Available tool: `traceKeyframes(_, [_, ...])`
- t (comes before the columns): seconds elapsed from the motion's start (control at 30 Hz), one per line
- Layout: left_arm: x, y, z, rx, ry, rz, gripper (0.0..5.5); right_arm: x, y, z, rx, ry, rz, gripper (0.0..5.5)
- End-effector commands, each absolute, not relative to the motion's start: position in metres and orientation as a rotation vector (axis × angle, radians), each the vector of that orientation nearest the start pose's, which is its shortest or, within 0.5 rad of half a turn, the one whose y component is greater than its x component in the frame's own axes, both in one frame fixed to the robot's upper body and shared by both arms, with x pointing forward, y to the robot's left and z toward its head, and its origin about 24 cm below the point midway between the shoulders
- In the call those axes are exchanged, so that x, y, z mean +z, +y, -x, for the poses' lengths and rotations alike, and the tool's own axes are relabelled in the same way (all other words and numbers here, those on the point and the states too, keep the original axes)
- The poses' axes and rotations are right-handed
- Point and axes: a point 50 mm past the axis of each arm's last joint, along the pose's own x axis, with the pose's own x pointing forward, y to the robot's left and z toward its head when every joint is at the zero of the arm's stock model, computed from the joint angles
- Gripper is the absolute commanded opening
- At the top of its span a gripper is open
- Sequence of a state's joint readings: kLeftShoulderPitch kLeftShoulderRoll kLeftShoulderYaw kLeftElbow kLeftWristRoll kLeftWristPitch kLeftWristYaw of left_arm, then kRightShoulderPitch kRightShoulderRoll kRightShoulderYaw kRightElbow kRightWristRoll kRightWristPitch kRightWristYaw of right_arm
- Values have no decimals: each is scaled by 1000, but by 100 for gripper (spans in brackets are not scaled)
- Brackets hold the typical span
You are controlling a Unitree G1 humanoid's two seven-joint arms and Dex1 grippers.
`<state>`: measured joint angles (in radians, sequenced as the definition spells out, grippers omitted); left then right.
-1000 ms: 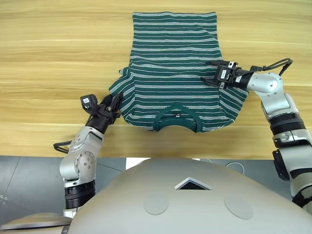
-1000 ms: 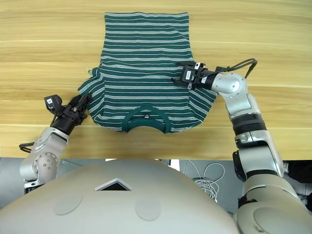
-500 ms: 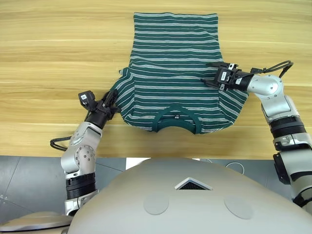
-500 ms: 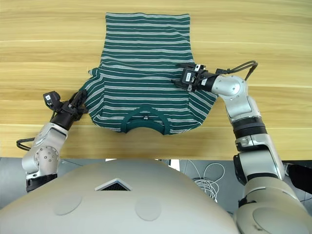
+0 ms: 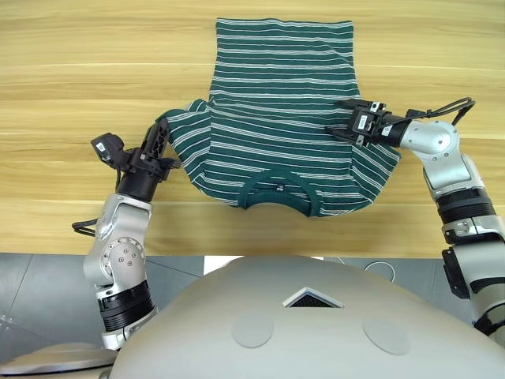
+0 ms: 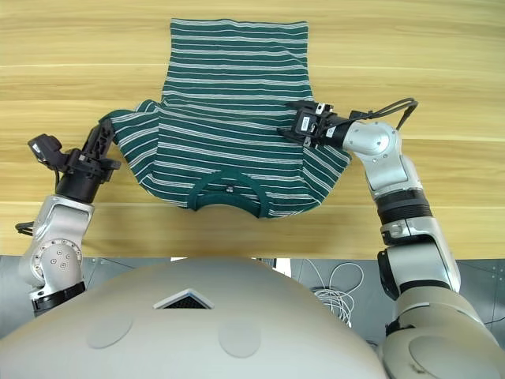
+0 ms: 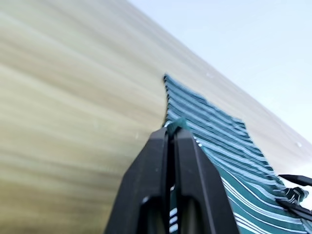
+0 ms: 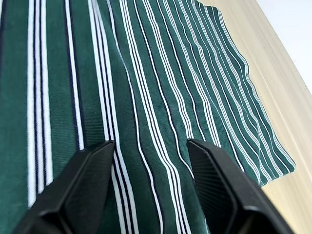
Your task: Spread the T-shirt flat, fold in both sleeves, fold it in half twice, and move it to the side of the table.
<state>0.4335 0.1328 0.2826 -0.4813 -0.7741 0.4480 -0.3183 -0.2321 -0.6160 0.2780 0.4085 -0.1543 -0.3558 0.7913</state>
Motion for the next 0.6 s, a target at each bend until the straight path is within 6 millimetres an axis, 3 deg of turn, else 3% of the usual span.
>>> traceKeyframes(0.03, [51, 191, -153, -266, 209, 486, 3, 18, -203, -259, 1036, 263, 805, 281])
traceKeyframes(0.23, [33, 161, -141, -428, 338, 201, 3, 19, -199, -258, 1051, 248, 830, 281])
traceKeyframes(0.33, [41, 156, -144, -452, 283, 82, 3, 19, -196, -256, 1060, 238, 839, 281])
traceKeyframes(0.43, [48, 138, -143, -541, 236, 42, 3, 19, -193, -255, 1066, 227, 839, 281])
traceKeyframes(0.6, [16, 125, -131, -590, 368, 39, 3, 20, -189, -256, 1077, 213, 849, 281])
